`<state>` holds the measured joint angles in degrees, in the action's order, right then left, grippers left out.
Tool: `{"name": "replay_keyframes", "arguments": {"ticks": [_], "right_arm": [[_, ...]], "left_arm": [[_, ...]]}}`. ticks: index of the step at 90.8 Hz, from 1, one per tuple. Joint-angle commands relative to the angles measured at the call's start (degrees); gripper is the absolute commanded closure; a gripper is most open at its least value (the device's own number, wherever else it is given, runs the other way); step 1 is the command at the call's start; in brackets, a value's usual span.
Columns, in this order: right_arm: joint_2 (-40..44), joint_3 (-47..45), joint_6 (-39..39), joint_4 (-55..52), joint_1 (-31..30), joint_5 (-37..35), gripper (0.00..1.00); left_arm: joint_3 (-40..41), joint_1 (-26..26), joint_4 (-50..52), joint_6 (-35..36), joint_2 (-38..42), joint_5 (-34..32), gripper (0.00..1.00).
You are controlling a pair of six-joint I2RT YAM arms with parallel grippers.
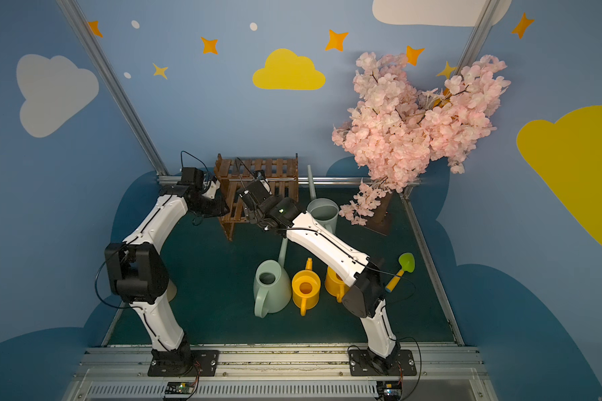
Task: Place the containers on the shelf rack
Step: 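Move the shelf to the center of the board, then pick up a container from the center of the board.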
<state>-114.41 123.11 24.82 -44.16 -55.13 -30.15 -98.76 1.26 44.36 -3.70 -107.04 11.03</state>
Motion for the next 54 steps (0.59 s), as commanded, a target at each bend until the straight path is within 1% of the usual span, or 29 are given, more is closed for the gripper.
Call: {"name": "replay_keyframes", "arguments": {"ticks": [1,7,19,26,29,34,45,50,54], "right_arm": [[4.40,-3.26,0.32,0.48,0.48,-2.77,0.16],[7.34,-7.04,0.47,0.46,0.71,-3.86,0.15],[15.46,-17.44,1.80,0.37,1.11,-6.17,0.13],[21.19,-24.48,3.24,-0.37,1.57,-7.66,0.11],[23.67,-27.17,3.93,-1.14,2.10,-7.94,0.11],[27.28,-31.44,5.23,-2.93,3.34,-7.72,0.11],[34.20,-38.95,6.78,-6.42,6.59,-6.23,0.11],[36.13,-41.41,6.63,-7.34,8.00,-4.85,0.11],[37.15,-42.80,6.27,-7.73,9.11,-3.26,0.11]], "left_arm": [[0.13,0.06,2.28,8.24,7.25,2.60,0.43],[1.89,0.04,3.38,13.40,10.56,6.55,0.39],[6.24,0.11,8.31,24.89,16.93,16.68,0.23],[8.62,0.11,11.79,29.30,20.47,21.60,0.15],[9.82,0.14,12.48,30.23,21.74,22.51,0.11],[11.51,0.15,12.94,30.83,23.31,23.30,0.08],[13.67,0.24,12.87,29.96,24.91,23.65,0.06],[13.86,0.24,12.61,29.19,24.95,23.89,0.05],[13.90,0.23,12.10,28.51,24.88,23.95,0.03]]}}
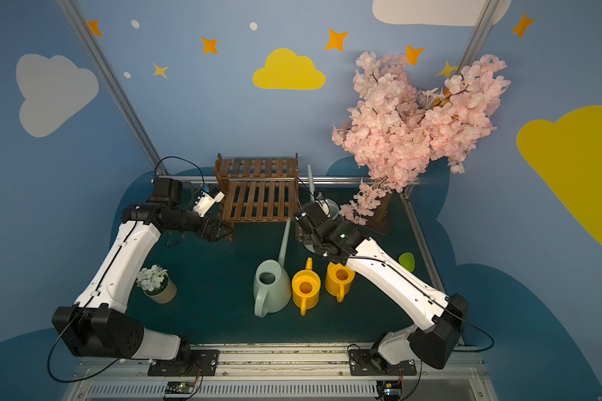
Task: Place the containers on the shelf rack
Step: 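Pick up a container from the center of the board.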
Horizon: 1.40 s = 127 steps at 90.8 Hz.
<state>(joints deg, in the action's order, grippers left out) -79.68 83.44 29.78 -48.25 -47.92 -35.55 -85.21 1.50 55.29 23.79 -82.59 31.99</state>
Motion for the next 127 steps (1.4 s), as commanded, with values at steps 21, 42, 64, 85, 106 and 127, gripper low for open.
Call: {"name": "replay_keyframes", "arguments": {"ticks": [21,42,64,85,106,127], "right_arm": [[-2.04,-3.49,-1.94,-3.90,5.16,8.47,0.13],[-9.64,-0.67,-2.99,-3.41,9.27,8.90,0.17],[-17.07,2.50,-6.40,-0.48,10.72,8.68,0.22],[-19.24,2.52,-8.29,3.20,11.42,10.66,0.38],[-19.10,1.53,-8.24,5.10,11.94,11.35,0.61],[-17.80,1.42,-8.16,6.62,12.14,11.56,0.91]], "left_arm": [[0.67,0.01,-1.24,-2.52,-0.83,3.43,0.00],[1.09,0.04,-1.42,-2.34,-0.84,2.73,0.00],[1.16,-0.09,-2.70,-2.82,-0.62,0.23,0.00],[2.10,-0.35,-5.71,-6.12,-0.78,-5.37,0.00],[1.27,-0.55,-7.08,-9.11,-2.83,-9.85,0.00],[1.32,-0.54,-10.02,-13.08,-5.38,-16.36,0.00]]}}
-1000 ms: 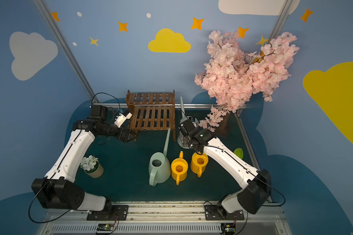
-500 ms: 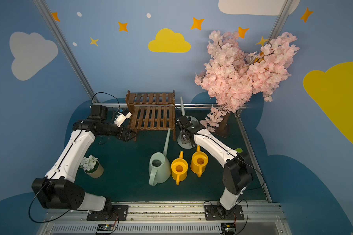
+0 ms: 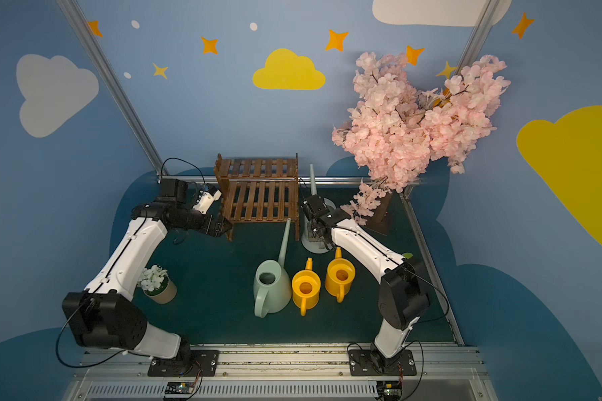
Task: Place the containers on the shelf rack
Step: 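Pick up a container from the center of the board.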
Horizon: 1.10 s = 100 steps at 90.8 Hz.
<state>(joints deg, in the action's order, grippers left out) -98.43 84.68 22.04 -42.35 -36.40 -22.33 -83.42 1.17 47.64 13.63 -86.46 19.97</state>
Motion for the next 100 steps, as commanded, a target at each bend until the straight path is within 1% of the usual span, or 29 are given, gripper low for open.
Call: {"name": "replay_keyframes", "arguments": {"ticks": [1,4,10,17,27,39,51,57,61,73,86,100], "right_arm": [[1.00,0.20,-0.42,0.75,0.63,-1.67,0.92],[1.21,0.22,-0.36,0.91,0.63,-1.66,0.95],[1.62,0.39,-0.28,1.04,0.63,-1.67,0.97],[2.53,0.58,-0.25,1.29,0.59,-1.83,1.00],[4.15,0.74,-0.32,1.63,0.59,-1.81,1.00],[6.39,1.26,-0.34,1.65,0.46,-1.37,1.00],[9.11,1.28,0.96,1.65,0.46,-1.48,1.00],[10.60,1.27,1.59,1.64,0.37,-1.78,1.00],[11.59,1.21,1.36,1.87,0.39,-1.53,1.00],[14.68,1.07,-0.79,3.29,0.36,0.04,1.00],[17.28,1.90,-1.19,3.54,0.13,0.92,1.00],[19.28,4.37,-1.08,1.80,-0.86,1.58,1.00]], "left_arm": [[-0.50,-0.21,-2.55,-3.04,-1.69,-4.73,0.00],[-0.59,-0.20,-3.00,-3.35,-2.34,-6.10,0.00],[-1.27,-0.20,-3.56,-3.72,-3.60,-8.93,0.00],[-2.77,-0.20,-3.27,-3.84,-5.62,-10.56,0.01],[-6.05,-0.17,-1.90,-4.67,-9.01,-12.32,0.03],[-10.07,-0.19,-0.56,-5.72,-13.03,-13.62,0.08],[-14.58,-0.20,1.00,-6.38,-16.83,-13.68,0.18],[-16.21,-0.20,1.55,-6.71,-18.52,-13.75,0.26],[-17.24,-0.13,1.81,-7.15,-19.43,-14.11,0.34],[-18.47,0.17,2.19,-7.77,-21.69,-16.29,0.48],[-18.79,0.29,2.29,-8.20,-23.00,-17.78,0.52],[-18.71,0.41,2.41,-8.45,-23.74,-17.33,0.59]]}}
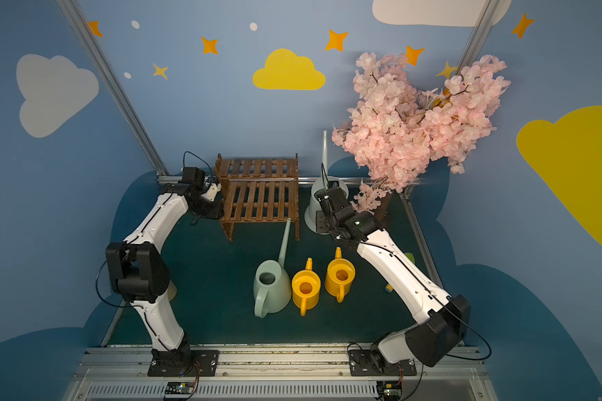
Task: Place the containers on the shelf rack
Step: 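Pick up a container from the center of the board, then place the container on the shelf.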
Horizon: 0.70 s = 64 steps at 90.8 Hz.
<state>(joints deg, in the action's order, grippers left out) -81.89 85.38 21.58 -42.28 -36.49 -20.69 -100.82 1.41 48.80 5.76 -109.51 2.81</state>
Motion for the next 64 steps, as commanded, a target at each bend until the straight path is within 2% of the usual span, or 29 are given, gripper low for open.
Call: {"name": "replay_keyframes", "arguments": {"ticks": [1,8,24,43,64], "right_arm": [[2.80,4.01,-0.64,1.53,-0.90,-0.10,1.00],[3.16,6.33,-0.96,-0.11,-2.09,-0.80,1.00],[3.07,12.69,-1.63,-2.56,-6.64,-5.17,1.00],[-1.79,23.18,-3.42,-5.96,-11.27,-8.68,1.00],[-7.44,31.91,-4.21,-5.86,-12.63,-9.37,0.98]], "left_arm": [[-1.31,0.17,1.32,-0.62,-0.74,-0.04,0.60],[-1.30,0.25,1.84,-1.01,-1.07,0.61,0.62],[-1.11,0.64,3.31,-2.99,-1.07,1.86,0.73],[-0.19,1.92,4.69,-4.41,-0.51,2.62,0.83],[1.67,2.30,4.82,-5.74,0.08,4.75,0.85]]}}
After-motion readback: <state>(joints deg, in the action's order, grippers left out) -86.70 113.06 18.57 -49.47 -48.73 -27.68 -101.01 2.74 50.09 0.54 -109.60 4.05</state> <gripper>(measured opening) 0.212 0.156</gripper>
